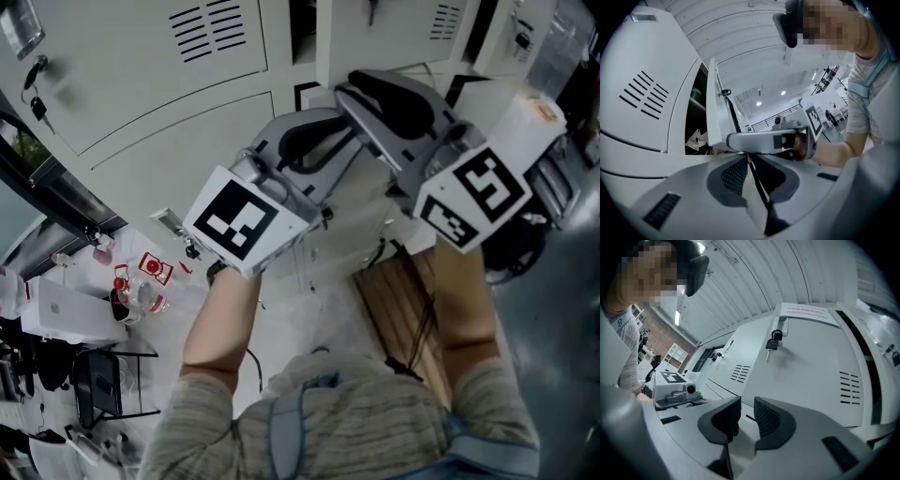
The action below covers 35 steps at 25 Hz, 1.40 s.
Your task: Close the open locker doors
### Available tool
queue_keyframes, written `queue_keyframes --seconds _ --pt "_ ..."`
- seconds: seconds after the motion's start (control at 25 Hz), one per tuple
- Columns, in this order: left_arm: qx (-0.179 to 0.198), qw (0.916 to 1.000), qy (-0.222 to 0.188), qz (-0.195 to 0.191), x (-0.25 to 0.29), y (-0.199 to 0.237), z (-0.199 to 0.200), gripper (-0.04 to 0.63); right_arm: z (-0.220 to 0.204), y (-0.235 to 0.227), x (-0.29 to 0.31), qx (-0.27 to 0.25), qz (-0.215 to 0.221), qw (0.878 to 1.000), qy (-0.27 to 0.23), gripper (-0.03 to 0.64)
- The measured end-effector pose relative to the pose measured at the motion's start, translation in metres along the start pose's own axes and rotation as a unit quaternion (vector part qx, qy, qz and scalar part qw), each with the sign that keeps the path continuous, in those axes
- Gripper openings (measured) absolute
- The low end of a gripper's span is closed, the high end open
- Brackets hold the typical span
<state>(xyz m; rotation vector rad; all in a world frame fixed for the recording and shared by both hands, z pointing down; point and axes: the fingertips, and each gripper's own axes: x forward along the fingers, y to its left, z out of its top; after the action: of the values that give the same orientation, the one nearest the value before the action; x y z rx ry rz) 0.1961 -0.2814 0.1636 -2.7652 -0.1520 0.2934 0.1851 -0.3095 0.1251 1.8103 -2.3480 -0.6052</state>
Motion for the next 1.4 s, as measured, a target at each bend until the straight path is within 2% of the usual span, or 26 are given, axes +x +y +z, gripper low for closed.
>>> queue_keyframes --seconds 1.08,1.28,1.4 --pt "-0.004 0.998 0.033 0.054 -0.03 0.036 -0.017 0.048 -0.012 0.002 0.05 0.014 0.014 1.0 0.015 0.086" --pt "0.014 0.9976 0.036 0.057 -0.031 0.041 -0.018 0.048 -0.013 0.002 0.054 0.014 0.015 1.0 0.021 0.086" --pt "-0.002 0.9976 0.036 0.059 -0.032 0.038 -0.017 0.048 -0.012 0.004 0.053 0.012 0.014 1.0 0.023 0.086"
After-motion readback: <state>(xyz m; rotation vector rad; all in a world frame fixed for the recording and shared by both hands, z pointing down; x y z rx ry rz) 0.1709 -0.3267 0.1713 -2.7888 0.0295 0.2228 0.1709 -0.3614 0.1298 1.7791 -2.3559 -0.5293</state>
